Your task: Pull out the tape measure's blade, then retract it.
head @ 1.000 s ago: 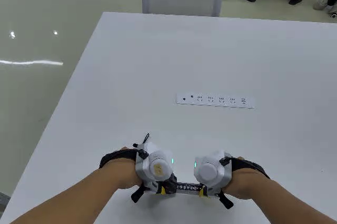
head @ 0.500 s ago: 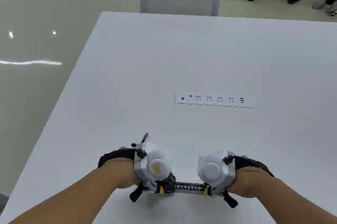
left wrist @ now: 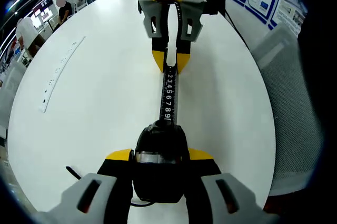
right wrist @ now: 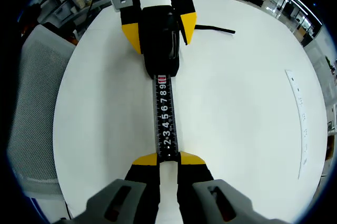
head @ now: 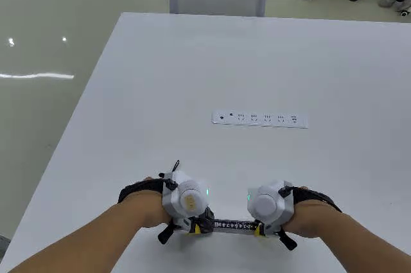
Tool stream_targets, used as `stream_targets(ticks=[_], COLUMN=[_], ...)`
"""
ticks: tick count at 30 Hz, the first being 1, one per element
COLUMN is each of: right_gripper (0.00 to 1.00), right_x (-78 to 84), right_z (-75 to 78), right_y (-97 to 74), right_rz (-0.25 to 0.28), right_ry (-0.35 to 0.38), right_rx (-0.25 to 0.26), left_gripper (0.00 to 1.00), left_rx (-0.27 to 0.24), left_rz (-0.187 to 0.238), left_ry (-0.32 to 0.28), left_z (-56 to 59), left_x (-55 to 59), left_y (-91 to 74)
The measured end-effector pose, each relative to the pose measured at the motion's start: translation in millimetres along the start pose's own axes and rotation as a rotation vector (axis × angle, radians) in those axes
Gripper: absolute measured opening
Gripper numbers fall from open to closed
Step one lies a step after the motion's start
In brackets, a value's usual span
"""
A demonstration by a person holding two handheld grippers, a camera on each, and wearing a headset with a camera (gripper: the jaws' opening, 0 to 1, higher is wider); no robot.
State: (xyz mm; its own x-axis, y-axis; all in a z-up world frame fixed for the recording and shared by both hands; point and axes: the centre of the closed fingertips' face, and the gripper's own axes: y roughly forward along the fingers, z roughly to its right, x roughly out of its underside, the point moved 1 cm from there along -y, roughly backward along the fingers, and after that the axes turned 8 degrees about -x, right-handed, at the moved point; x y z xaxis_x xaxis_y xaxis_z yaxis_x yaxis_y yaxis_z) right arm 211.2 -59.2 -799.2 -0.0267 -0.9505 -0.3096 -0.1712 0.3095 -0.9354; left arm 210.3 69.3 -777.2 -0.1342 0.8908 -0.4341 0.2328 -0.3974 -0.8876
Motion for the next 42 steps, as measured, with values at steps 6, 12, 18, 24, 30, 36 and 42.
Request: stream_targets(ticks=[6, 12, 18, 24, 30, 36, 42], right_gripper=[0.09, 0.10, 0.10, 0.09, 0.10, 0.09, 0.10], right_x=[6.3, 11.7, 15.4, 24.9, 30.3, 34.8, 40.4], right_z=[1.3, 1.6, -0.2, 2.1, 2.6, 3.4, 4.3], right_y=[-1.8, -2.3, -4.3, -5.4, -8.1, -8.8, -8.5], right_rz=[-0.005, -0.021, -0.038, -0.038, -0.037, -0.034, -0.040], right_ry=[0.002, 0.002, -0.006, 0.005, 0.003, 0.006, 0.010], right_rx=[0.004, 0.007, 0.013, 0.016, 0.018, 0.019, 0.019], left_gripper=[0.33, 0.33, 0.33, 0.33, 0.33, 0.33, 0.33], left_rx=[0.001, 0.000, 0.002, -0.001, 0.001, 0.002, 0.000], left_rz=[-0.004, -0.002, -0.003, -0.002, -0.003, -0.002, -0.001], left_ry=[-0.003, -0.009, -0.009, -0.007, -0.008, -0.009, -0.006], left_z=[-0.5, -0.4, 0.2, 0.8, 0.2, -0.7, 0.7], left_x=[0.3, 0.0, -0.9, -1.1, -0.1, 1.7, 0.2], left_y=[0.9, 0.4, -1.0, -1.7, -0.9, 0.5, -2.1])
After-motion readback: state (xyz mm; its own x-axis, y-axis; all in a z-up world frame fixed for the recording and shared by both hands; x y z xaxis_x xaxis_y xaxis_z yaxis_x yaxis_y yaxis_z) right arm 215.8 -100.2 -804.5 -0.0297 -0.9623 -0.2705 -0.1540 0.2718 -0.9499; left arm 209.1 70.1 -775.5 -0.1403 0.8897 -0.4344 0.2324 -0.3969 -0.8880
